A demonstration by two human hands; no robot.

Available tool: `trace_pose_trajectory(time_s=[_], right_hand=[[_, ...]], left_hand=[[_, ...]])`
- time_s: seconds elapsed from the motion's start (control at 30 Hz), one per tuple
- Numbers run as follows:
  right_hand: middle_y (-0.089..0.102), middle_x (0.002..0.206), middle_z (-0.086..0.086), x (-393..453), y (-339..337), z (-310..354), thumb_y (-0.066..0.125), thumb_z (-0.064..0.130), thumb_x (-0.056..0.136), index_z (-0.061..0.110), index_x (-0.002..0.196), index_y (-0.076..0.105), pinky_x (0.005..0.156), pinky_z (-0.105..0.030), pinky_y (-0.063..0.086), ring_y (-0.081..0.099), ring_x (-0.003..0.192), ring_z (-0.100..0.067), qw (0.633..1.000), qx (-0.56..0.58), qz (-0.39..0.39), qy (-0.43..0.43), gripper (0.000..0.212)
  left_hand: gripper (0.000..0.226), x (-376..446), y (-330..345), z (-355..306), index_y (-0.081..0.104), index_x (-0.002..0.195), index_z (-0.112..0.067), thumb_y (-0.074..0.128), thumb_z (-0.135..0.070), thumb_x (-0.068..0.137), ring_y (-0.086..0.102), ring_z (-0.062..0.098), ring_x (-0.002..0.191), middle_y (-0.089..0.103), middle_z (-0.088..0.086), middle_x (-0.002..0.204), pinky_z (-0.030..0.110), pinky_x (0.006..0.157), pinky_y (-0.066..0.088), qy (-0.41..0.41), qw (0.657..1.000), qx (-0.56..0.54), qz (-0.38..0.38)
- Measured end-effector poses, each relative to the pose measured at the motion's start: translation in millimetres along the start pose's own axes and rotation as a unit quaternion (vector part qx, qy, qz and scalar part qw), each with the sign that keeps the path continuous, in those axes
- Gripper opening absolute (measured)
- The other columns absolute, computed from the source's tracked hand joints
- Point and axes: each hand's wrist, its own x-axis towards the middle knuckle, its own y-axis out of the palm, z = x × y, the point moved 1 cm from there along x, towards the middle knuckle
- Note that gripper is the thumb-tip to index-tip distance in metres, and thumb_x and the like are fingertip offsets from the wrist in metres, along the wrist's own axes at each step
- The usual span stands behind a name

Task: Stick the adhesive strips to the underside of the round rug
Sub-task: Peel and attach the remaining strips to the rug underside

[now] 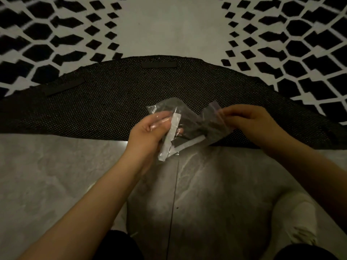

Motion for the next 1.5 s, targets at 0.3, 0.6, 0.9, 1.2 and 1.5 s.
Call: trace_pose_trajectory(time_s=[0.3, 0.6, 0.9, 1.2, 1.5], right_hand=[[0.068, 0.097, 0.003, -2.3, -2.6, -2.8, 0.068, 0.013, 0.080, 0.024, 0.097, 0.065, 0.079, -0.015, 0.053, 0.065, 0.089, -0.002, 0.997, -0.013, 0.023, -0.071, 0.020], [0.072, 0.102, -0.007, -2.9, -0.2, -0.1, 0.043, 0.022, 0.090, 0.010, 0.086, 0.050, 0.070, -0.031, 0.056, 0.069, 0.096, -0.025, 0.965, 0.254, 0.062, -0.009, 0.014], [0.051, 0.137, -0.016, -15.0, 17.2, 9.6, 0.024, 0.004, 0.080, 0.004, 0.117, 0.063, 0.098, -0.044, 0.046, 0.048, 0.127, -0.033, 0.825, 0.505, 0.250, 0.039, 0.054], [0.066, 0.100, 0.009, -17.2, 40.2, 29.4, 0.061, 0.032, 0.082, 0.038, 0.108, 0.061, 0.069, -0.014, 0.052, 0.066, 0.084, -0.003, 0.972, 0.120, 0.075, -0.188, 0.026], [0.061, 0.119, -0.001, -1.1, 38.9, 23.9, 0.047, 0.023, 0.091, 0.017, 0.127, 0.047, 0.090, -0.030, 0.051, 0.058, 0.107, -0.013, 0.876, -0.244, -0.024, -0.415, 0.037]], left_hand=[[0.025, 8.0, -16.1, 4.5, 0.063, 0.114, -0.009, 0.053, -0.005, 0.092, 0.070, 0.012, 0.069, 0.073, 0.007, 0.083, 0.027, 0.060, 0.057, -0.042, 0.998, -0.052, 0.005], [0.075, 8.5, -28.4, -4.0, 0.044, 0.136, -0.006, 0.052, -0.056, 0.080, 0.053, 0.034, 0.123, 0.053, 0.014, 0.137, 0.055, 0.100, 0.041, -0.129, 0.943, -0.292, 0.095], [0.079, 7.3, -5.2, -20.9, 0.037, 0.144, -0.008, 0.067, -0.033, 0.076, 0.042, 0.029, 0.133, 0.040, 0.014, 0.147, 0.042, 0.113, 0.031, -0.037, 0.880, -0.460, 0.111], [0.030, 27.8, 21.5, -33.5, 0.060, 0.115, -0.005, 0.042, -0.023, 0.099, 0.065, 0.029, 0.103, 0.067, 0.015, 0.112, 0.044, 0.091, 0.052, -0.050, 0.921, -0.386, -0.003], [0.027, 25.1, 28.3, -36.1, 0.062, 0.110, -0.003, 0.044, -0.018, 0.095, 0.068, 0.031, 0.091, 0.068, 0.019, 0.104, 0.043, 0.088, 0.054, -0.074, 0.953, -0.292, -0.033]])
